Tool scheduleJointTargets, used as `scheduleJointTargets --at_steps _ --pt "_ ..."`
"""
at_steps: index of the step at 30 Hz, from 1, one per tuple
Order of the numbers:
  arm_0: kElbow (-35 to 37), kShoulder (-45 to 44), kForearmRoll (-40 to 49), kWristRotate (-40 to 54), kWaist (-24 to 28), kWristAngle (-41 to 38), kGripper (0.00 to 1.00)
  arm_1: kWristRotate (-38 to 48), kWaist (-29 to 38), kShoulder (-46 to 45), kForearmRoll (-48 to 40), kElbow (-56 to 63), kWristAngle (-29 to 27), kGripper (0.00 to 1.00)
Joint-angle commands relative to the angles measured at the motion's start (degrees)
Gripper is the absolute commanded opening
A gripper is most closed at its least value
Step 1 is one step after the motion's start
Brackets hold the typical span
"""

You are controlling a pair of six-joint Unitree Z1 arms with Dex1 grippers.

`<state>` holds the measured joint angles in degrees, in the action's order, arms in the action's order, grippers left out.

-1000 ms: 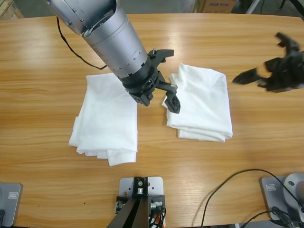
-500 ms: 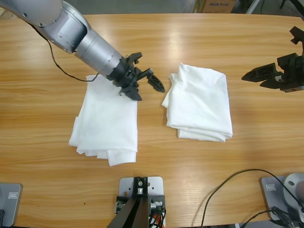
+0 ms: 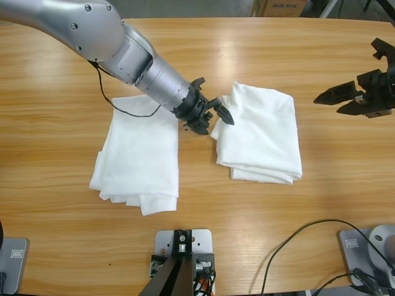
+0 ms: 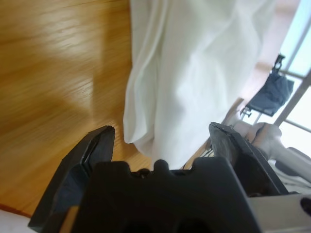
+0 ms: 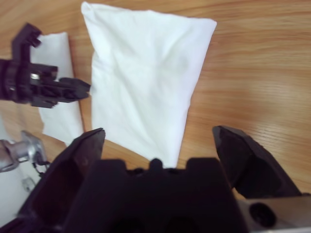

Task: Fold clothes

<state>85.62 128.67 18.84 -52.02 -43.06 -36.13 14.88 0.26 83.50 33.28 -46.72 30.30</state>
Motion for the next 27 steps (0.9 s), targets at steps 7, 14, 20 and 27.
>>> scheduleJointTargets --at_steps 7,14,20,27 --pt "4.54 2.69 5.35 -0.05 -1.09 0.40 0.496 -0.73 -2.45 1.98 -0.34 -0.21 3.24 0.913" --pt "-1.33 2.69 0.97 -8.47 -0.35 0.47 0.735 -0.73 -2.45 1.24 -0.32 0.30 3.28 0.913" --pt "-2.14 4.25 -3.64 -16.20 -1.57 -0.25 0.952 -1.05 -2.45 0.57 -0.32 0.63 3.75 0.913" --pt "-0.42 5.54 -3.64 -18.29 -3.27 0.12 0.812 -1.42 -2.45 0.24 -0.41 0.54 3.98 0.913"
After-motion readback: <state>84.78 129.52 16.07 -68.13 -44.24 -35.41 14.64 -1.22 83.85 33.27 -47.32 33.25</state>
